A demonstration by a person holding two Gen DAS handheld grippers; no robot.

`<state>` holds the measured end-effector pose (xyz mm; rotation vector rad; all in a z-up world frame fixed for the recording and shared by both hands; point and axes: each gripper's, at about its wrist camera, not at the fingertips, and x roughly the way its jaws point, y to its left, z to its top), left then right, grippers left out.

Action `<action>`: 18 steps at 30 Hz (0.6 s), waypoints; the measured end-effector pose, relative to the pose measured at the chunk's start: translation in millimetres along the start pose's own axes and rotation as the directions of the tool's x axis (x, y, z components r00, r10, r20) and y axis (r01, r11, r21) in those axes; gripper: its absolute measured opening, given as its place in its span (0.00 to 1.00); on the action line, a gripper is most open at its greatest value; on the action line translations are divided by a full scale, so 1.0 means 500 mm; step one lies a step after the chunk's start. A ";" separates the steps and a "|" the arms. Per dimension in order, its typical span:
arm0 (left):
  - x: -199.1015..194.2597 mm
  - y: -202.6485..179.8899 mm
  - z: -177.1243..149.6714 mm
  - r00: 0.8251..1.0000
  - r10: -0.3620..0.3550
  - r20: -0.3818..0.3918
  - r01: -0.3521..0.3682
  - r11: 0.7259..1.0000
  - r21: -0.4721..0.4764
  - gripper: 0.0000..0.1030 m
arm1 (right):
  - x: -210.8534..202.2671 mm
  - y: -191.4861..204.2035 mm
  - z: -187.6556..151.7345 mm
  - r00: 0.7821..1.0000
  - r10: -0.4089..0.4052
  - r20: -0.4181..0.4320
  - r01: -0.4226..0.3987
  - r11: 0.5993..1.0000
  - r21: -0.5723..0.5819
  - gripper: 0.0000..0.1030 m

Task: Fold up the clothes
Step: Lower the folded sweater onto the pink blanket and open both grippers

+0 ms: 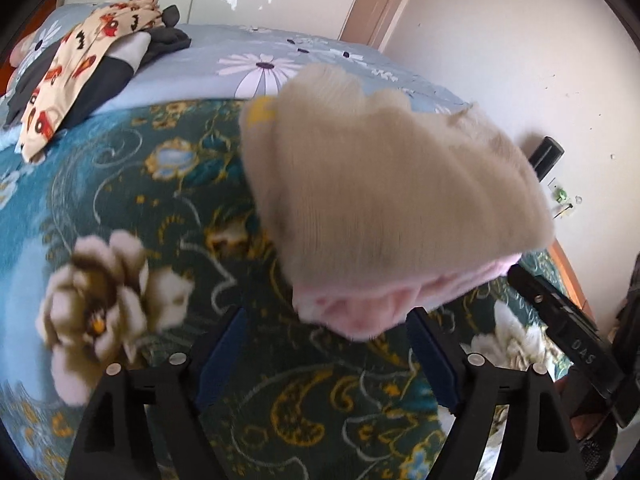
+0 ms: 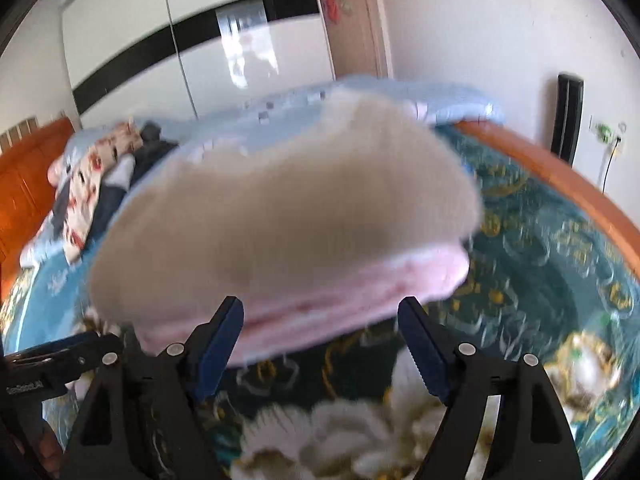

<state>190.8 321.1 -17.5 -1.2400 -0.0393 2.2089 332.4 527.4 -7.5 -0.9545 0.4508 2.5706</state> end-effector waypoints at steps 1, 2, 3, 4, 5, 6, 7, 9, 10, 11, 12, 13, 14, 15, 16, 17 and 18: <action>0.000 0.000 -0.008 1.000 0.005 0.003 -0.005 1.000 0.000 0.88 | 0.007 -0.002 -0.005 1.000 0.000 -0.029 0.001 1.000 0.013 0.78; -0.001 0.000 -0.015 1.000 0.011 0.006 -0.011 1.000 -0.002 0.91 | 0.011 -0.004 -0.007 0.999 -0.005 -0.043 0.006 1.000 0.024 0.78; -0.002 0.001 -0.020 1.000 0.017 0.010 -0.017 1.000 -0.004 0.99 | 0.015 -0.003 -0.008 0.999 -0.014 -0.051 0.016 1.000 0.021 0.78; -0.004 0.003 -0.026 1.000 0.021 0.016 -0.021 1.000 -0.008 1.00 | 0.018 -0.002 -0.009 0.998 -0.024 -0.060 0.025 1.000 0.017 0.78; -0.006 0.005 -0.032 1.000 0.021 0.022 -0.021 1.000 -0.014 1.00 | 0.021 0.002 -0.010 0.997 -0.033 -0.065 0.034 0.999 0.007 0.78; -0.008 0.008 -0.037 0.999 0.025 0.025 -0.024 1.000 -0.019 1.00 | 0.022 0.006 -0.011 0.997 -0.041 -0.068 0.041 0.999 -0.004 0.78; -0.009 0.010 -0.041 0.999 0.037 0.026 -0.036 0.999 -0.025 1.00 | 0.024 0.010 -0.012 0.996 -0.047 -0.070 0.046 0.999 -0.014 0.78; -0.011 0.015 -0.047 0.998 0.057 0.031 -0.056 0.998 -0.034 1.00 | 0.027 0.019 -0.013 0.996 -0.057 -0.073 0.055 0.998 -0.035 0.78; -0.013 0.017 -0.051 0.998 0.060 0.033 -0.058 0.998 -0.038 1.00 | 0.026 0.024 -0.015 0.996 -0.061 -0.070 0.058 0.997 -0.043 0.78; -0.014 0.019 -0.054 0.998 0.059 0.035 -0.058 0.997 -0.043 1.00 | 0.025 0.028 -0.017 0.996 -0.065 -0.068 0.061 0.997 -0.051 0.79; -0.016 0.022 -0.057 0.998 0.058 0.037 -0.057 0.997 -0.050 1.00 | 0.024 0.032 -0.018 0.996 -0.069 -0.065 0.065 0.996 -0.059 0.81; -0.018 0.025 -0.059 0.998 0.057 0.039 -0.055 0.997 -0.057 1.00 | 0.023 0.037 -0.020 0.995 -0.072 -0.063 0.068 0.995 -0.068 0.81; -0.020 0.026 -0.060 0.997 0.058 0.042 -0.055 0.997 -0.062 1.00 | 0.022 0.041 -0.022 0.995 -0.076 -0.060 0.071 0.995 -0.076 0.82; -0.023 0.027 -0.061 0.997 0.061 0.045 -0.058 0.996 -0.063 1.00 | 0.021 0.045 -0.024 0.995 -0.080 -0.057 0.075 0.994 -0.084 0.82; -0.025 0.028 -0.062 0.997 0.063 0.048 -0.060 0.996 -0.065 1.00 | 0.020 0.049 -0.025 0.995 -0.083 -0.055 0.078 0.993 -0.092 0.82; -0.027 0.027 -0.063 0.997 0.066 0.050 -0.063 0.996 -0.066 1.00 | 0.019 0.054 -0.027 0.995 -0.087 -0.052 0.081 0.992 -0.100 0.82; -0.029 0.026 -0.064 0.996 0.069 0.051 -0.065 0.996 -0.066 1.00 | 0.018 0.058 -0.029 0.995 -0.091 -0.049 0.085 0.990 -0.109 0.82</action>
